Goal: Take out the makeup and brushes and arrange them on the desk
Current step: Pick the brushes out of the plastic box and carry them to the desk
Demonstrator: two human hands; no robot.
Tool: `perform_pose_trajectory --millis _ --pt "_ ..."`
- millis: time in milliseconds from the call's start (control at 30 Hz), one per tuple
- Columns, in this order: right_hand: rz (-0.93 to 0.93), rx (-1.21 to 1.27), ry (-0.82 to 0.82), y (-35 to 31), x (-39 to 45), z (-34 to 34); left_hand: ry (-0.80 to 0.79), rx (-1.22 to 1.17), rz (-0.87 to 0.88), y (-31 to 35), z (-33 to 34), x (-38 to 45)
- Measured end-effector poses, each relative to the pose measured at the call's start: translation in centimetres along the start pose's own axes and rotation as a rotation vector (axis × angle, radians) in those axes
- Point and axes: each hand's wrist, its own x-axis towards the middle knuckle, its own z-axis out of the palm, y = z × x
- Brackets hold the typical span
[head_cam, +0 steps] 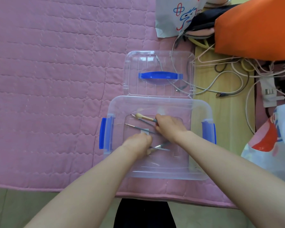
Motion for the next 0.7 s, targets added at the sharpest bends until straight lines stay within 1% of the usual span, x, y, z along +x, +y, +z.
perform_pose_trajectory --millis 67,167,333,467,567,633,700 --pt "-0.012 -0.062 -0.001 -0.2 0.2 0.0 -0.021 -0.035 0.034 0.6 0.0 0.0" --pt "-0.017 -0.116 -0.038 0.2 0.3 -0.3 0.012 -0.069 0.043 1.5 0.1 0.2" --pt "-0.031 -0.119 -0.128 0.8 -0.3 -2.0 0.065 0.132 0.064 2.4 -0.5 0.7" --pt "-0.048 -0.027 -0.192 0.3 -0.7 -2.8 0.012 0.190 0.059 2.5 -0.5 0.6" --pt "-0.029 0.020 -0.219 -0.3 -0.8 -2.7 -0.036 0.245 -0.012 1.6 -0.4 -0.1" --pt "-0.012 0.051 -0.215 -0.9 -0.7 -2.3 -0.027 0.266 -0.050 1.1 -0.3 -0.4" --pt "-0.005 0.114 -0.198 -1.7 -0.4 -1.8 -0.015 0.284 -0.053 1.2 -0.2 -0.5"
